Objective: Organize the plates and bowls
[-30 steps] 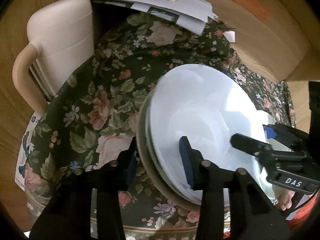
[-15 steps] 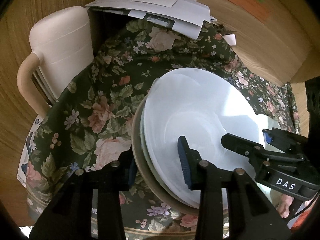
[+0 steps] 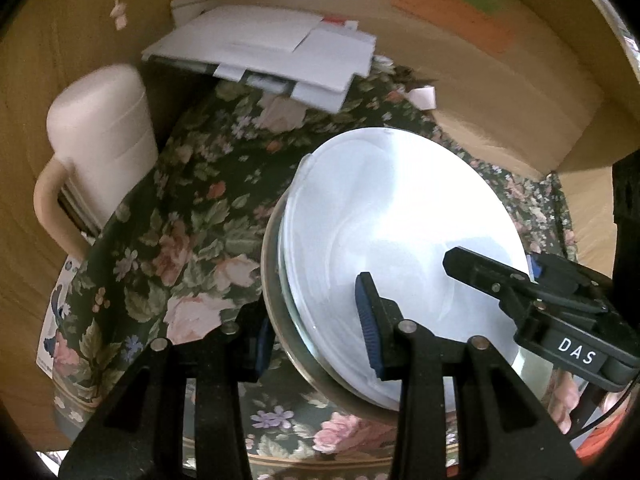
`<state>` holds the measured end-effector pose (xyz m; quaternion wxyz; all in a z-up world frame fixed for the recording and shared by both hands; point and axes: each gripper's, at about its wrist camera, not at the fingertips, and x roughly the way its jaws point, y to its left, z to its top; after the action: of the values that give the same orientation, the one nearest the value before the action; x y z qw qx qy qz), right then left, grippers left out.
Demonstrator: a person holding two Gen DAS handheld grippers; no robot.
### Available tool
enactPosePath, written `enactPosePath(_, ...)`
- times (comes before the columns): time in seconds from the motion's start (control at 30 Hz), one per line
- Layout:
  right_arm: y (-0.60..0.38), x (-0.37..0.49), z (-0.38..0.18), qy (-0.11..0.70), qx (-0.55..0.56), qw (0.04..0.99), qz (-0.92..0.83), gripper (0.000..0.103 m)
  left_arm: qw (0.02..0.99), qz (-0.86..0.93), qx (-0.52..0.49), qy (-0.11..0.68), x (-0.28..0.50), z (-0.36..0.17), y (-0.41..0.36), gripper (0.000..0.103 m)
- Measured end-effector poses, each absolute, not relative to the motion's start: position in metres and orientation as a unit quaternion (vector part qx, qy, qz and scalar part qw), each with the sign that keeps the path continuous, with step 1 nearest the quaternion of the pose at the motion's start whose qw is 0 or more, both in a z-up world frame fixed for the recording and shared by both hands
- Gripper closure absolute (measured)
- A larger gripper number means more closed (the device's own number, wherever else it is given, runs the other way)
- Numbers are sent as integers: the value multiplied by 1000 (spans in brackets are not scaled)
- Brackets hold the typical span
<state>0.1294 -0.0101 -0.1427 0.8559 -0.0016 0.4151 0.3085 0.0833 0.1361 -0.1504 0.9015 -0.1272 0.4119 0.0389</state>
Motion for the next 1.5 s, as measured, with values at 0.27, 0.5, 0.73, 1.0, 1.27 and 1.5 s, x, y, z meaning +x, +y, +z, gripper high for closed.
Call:
enactPosePath(0.27,-42,123,-128,394,16,872,290,62,911,18,-113,396,86,-134,110,66)
enactPosePath(0.5,-71,115,-123,387,28,882,269,62,913,-8,-98,396,90,-131,83,66)
enactPosePath(0.73,-102,106,-123,384,42,890,242,62,912,-36,-86,399,90,-131,54,66)
enactPosePath(1.0,-128,97,-131,390,56,894,212,62,906,-66,-66,413,94,-136,25,66)
enactPosePath(1.27,-143,96,-144,404,76,890,200,62,898,-78,-55,429,99,-145,8,66)
enactPosePath(1.5,-146,101,-156,419,84,882,200,62,892,-73,-54,443,107,-155,6,66)
